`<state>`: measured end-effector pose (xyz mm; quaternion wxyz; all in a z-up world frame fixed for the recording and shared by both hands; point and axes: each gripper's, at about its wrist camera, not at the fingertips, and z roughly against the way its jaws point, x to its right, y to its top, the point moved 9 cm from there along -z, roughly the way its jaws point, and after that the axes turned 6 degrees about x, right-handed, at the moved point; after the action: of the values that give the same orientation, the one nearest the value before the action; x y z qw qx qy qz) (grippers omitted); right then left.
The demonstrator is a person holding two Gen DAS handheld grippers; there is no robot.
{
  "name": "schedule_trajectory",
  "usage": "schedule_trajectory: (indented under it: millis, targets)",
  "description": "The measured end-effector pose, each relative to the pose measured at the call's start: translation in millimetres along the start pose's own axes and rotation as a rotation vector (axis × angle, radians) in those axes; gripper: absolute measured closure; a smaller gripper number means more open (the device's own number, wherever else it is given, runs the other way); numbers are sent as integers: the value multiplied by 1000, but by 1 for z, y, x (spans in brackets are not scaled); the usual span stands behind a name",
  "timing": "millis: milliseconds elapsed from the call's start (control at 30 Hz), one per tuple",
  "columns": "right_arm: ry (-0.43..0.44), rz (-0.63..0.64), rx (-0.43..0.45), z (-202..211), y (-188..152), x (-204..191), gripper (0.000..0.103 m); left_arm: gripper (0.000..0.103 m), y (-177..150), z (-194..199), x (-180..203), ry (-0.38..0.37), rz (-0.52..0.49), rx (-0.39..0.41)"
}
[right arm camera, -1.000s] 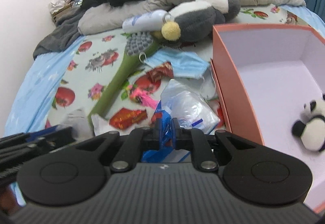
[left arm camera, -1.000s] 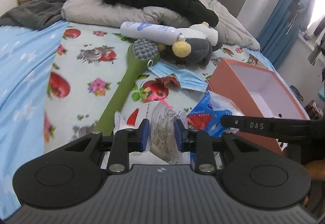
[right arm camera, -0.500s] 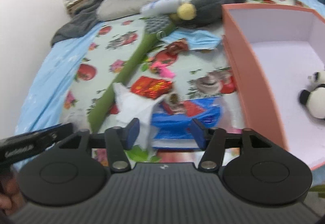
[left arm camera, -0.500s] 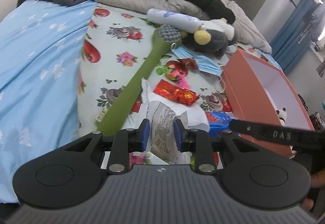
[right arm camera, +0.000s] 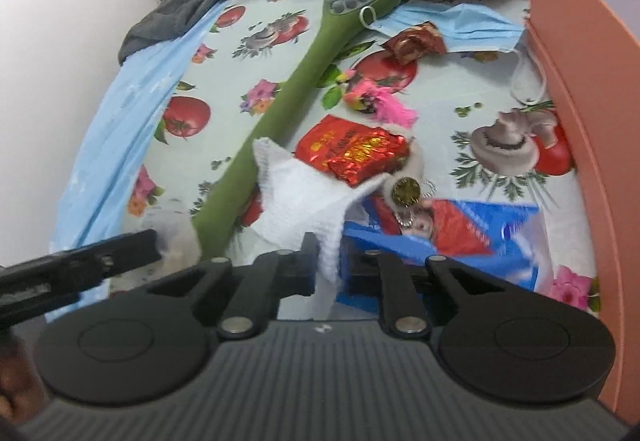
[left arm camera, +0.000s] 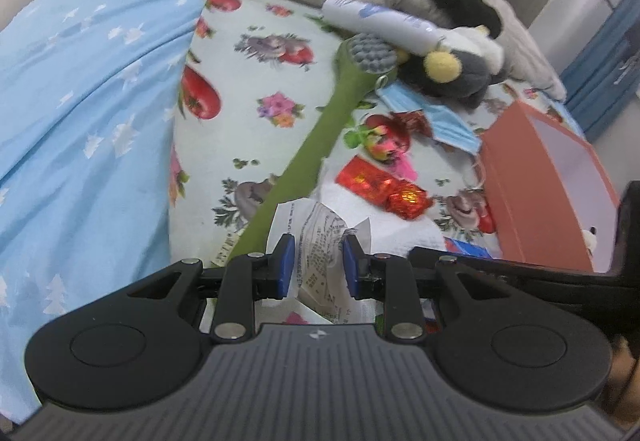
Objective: Organize soft objects
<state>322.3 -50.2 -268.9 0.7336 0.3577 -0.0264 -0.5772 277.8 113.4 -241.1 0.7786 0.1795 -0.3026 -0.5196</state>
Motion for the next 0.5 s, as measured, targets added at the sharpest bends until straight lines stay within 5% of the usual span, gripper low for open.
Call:
schedule_trajectory:
  millis: [167, 500]
  targets:
    - [-28, 32, -31, 10, 9, -6, 95, 72, 13, 2, 4, 4, 14, -51]
    - [15, 151, -20, 35, 4, -9, 99, 72, 9, 14, 27, -37, -26, 55]
